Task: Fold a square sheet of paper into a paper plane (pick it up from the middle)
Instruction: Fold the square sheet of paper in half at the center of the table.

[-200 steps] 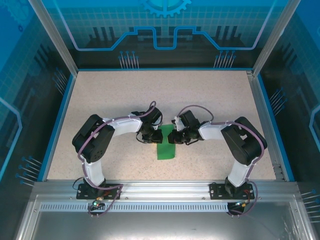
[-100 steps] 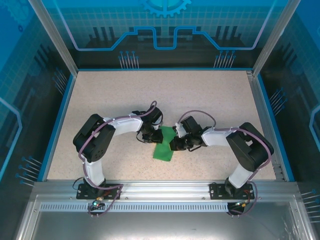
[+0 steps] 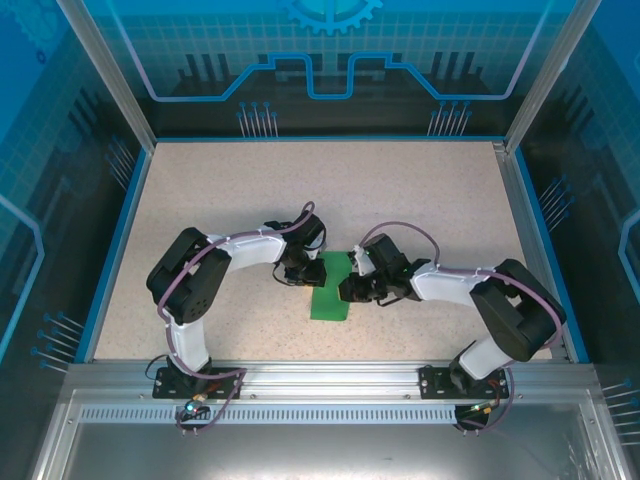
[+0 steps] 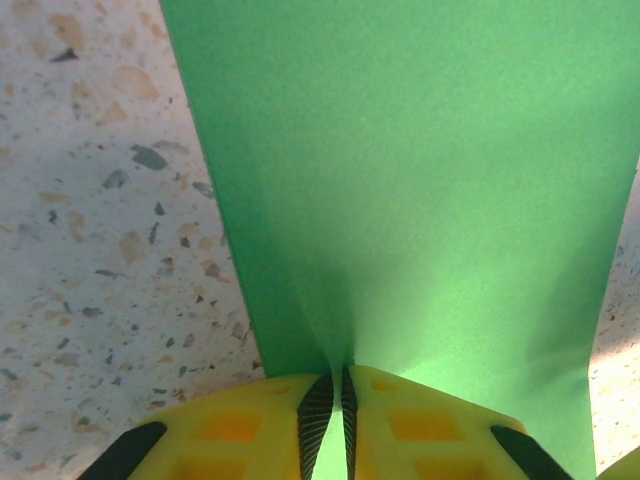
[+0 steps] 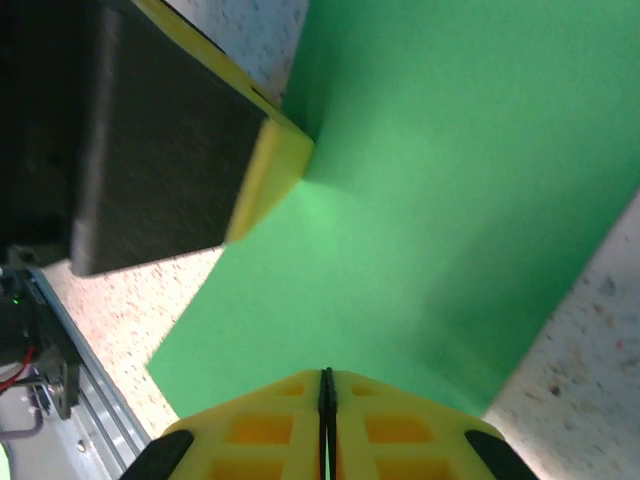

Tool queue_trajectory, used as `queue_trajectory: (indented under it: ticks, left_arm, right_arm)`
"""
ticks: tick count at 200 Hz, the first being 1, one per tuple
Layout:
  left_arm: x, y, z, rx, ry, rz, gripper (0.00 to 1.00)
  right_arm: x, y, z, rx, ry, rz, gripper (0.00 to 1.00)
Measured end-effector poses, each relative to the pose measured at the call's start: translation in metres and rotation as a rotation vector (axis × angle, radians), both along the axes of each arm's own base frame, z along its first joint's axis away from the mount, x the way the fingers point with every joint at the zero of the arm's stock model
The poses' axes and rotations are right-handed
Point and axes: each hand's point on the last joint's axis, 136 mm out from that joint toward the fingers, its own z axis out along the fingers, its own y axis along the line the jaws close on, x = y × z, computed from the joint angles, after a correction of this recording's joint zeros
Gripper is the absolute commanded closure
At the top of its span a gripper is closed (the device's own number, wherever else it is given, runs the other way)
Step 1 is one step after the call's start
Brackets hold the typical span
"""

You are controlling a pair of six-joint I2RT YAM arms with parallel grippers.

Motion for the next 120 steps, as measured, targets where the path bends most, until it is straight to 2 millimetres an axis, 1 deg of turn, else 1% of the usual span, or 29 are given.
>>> queue_trajectory:
  ticks: [18,52,79,120]
  left_arm:
    - [0.000,0.000,0.000,-0.001,0.000,0.000,0.80]
    - [0.000,0.000,0.000,-0.001,0.000,0.000,0.80]
    - [0.000,0.000,0.000,0.000,0.000,-0.001,0.80]
    - [0.000,0.000,0.000,0.000,0.000,-0.001,0.80]
  right_arm:
    - [0.003,0.004,-0.004,0.004,0.008,-0.005,0.89]
    - [0.003,0.006,-0.027,-0.026,0.057,-0.005,0.89]
    - [0.002,0.009,-0.026,-0.016,0.058,0.014,0.89]
    - [-0.004,0.007,-0.026,-0.025,0.045,0.053,0.89]
